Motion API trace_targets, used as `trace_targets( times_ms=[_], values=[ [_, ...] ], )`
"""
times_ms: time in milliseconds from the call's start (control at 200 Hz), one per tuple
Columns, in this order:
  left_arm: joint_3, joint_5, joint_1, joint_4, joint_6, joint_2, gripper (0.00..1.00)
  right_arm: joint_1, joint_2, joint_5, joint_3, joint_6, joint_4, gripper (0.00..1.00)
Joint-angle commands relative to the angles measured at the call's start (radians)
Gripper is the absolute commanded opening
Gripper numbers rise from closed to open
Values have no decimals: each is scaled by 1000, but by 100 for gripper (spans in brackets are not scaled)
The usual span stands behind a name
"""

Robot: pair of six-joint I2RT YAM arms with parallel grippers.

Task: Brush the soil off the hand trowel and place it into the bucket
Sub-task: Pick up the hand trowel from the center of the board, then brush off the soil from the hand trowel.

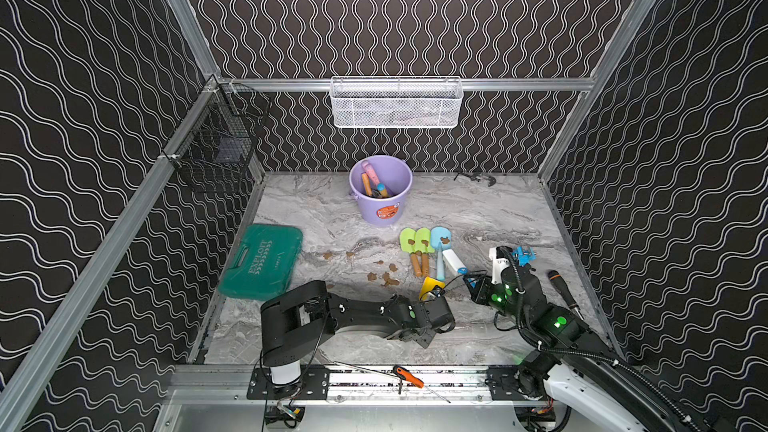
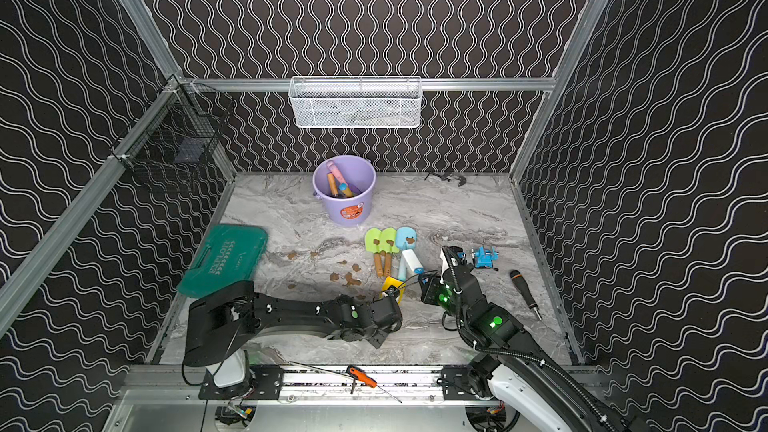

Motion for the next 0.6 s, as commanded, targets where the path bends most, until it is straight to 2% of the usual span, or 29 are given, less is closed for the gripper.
trace_targets(
  times_ms=[0, 190, 255, 475, 590],
  values=[
    [-15, 30, 9, -5, -18, -6, 29, 1, -3, 6, 15, 1, 23, 0],
    [-13, 16, 23, -40, 1, -45, 10, 0, 11, 0, 23, -3, 32, 0],
    [-7, 16, 31, -57, 11, -59, 0, 1, 16, -4, 30, -6, 34, 0],
    [15, -23, 51, -183, 16, -149, 0, 1, 9, -6, 54, -15, 21, 0],
    [22, -64, 59, -266, 16, -210, 0, 1, -13, -73, 68, -34, 52, 0]
  ],
)
